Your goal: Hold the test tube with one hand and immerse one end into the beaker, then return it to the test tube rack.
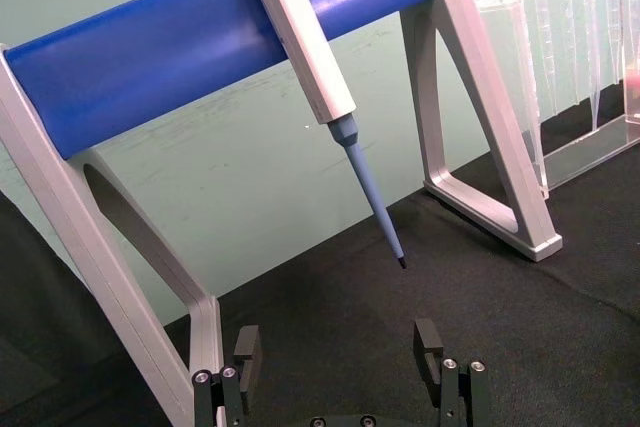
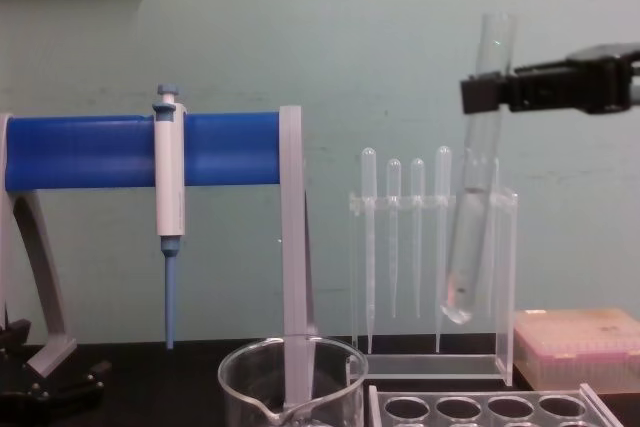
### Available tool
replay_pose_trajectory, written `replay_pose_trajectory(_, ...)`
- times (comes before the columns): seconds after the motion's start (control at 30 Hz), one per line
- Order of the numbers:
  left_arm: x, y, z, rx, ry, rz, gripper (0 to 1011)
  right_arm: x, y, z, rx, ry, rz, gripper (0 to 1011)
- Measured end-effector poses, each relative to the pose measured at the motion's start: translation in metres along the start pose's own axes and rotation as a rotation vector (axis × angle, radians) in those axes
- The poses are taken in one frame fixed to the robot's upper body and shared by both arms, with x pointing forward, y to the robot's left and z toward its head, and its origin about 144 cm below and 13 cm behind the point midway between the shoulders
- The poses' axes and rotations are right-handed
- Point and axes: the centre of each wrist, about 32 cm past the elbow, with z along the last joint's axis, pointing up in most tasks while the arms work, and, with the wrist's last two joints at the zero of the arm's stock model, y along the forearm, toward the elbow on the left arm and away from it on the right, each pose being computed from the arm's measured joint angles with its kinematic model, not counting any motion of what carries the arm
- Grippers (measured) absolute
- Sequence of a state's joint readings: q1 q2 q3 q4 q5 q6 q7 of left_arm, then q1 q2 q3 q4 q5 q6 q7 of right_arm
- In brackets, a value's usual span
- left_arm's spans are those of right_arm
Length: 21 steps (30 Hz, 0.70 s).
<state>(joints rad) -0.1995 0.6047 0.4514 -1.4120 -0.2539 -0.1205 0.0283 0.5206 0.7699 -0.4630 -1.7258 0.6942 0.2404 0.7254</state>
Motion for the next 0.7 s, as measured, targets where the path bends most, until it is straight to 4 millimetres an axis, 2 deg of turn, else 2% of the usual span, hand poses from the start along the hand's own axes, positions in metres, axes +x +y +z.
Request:
replay_pose_trajectory(0.27, 0.000, 0.000, 0.000, 0.000, 0.000, 0.000, 1000, -0.003, 0.024, 0.016, 0.034, -0.022, 0.051, 241)
replay_pose_trajectory(0.43, 0.000, 0.000, 0.000, 0.000, 0.000, 0.000, 1000, -0.006, 0.047, 0.021, 0.041, -0.020, 0.091, 241)
replay_pose_trajectory(0.7, 0.000, 0.000, 0.000, 0.000, 0.000, 0.000, 1000, -0.007, 0.072, 0.016, 0.024, -0.003, 0.125, 241)
